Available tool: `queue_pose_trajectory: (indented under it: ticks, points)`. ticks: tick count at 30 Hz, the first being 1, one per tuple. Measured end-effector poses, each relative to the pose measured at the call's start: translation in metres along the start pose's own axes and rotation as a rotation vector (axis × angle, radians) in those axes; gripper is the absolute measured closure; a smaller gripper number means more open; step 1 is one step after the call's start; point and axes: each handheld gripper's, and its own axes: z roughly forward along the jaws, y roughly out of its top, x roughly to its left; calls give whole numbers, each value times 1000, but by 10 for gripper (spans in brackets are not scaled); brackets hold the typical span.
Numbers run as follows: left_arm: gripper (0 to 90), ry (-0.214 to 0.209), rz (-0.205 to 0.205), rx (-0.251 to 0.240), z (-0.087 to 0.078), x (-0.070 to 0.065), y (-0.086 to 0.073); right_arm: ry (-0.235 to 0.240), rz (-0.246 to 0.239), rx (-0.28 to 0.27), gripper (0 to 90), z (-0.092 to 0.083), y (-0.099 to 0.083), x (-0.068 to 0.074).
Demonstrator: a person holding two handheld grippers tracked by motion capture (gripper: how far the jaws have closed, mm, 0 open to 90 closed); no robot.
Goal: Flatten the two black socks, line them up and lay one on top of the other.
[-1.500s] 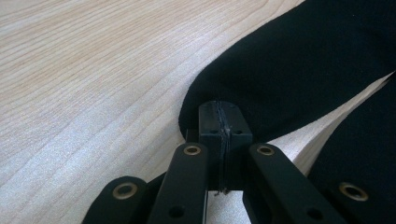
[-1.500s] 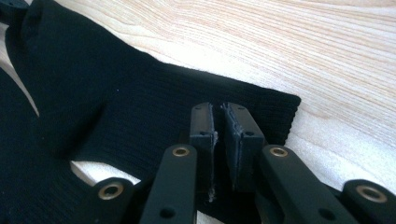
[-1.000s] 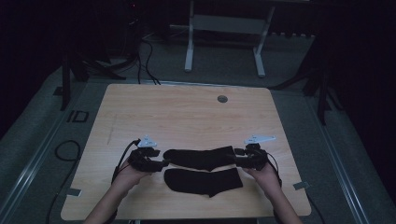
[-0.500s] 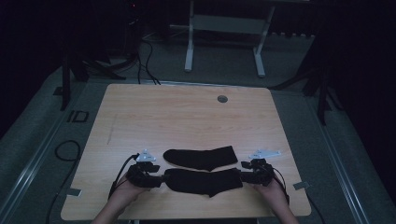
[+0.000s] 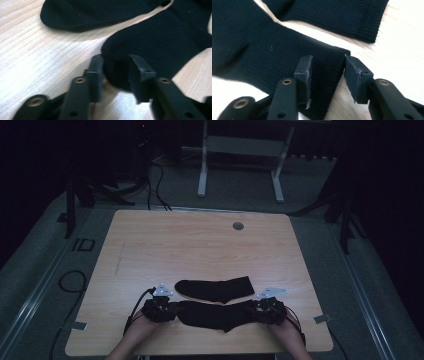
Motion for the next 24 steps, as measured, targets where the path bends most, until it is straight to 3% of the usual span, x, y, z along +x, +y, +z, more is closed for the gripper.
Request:
queue_pose_trajectory:
  ticks: [5, 9, 12, 15, 20, 24]
  points:
    - [831, -9, -9, -9, 3, -1, 0, -10, -7, -14, 762, 1, -1, 5]
    - [864, 7, 17, -8, 3, -4, 1, -17, -19, -17, 819, 1, -1, 9]
    - [868, -13, 23, -12, -1, -5, 1, 42, 13, -10, 832, -3, 2, 8]
    - [869, -32, 26, -38, -13, -5, 5, 59, 34, -67, 834, -18, 10, 8]
    - [869, 15, 8, -104, -45, 1, 23, 48, 14, -175, 835, -50, 35, 7]
    - [869, 39, 8, -143, -63, 7, 43, 37, 5, -229, 835, -63, 57, 0]
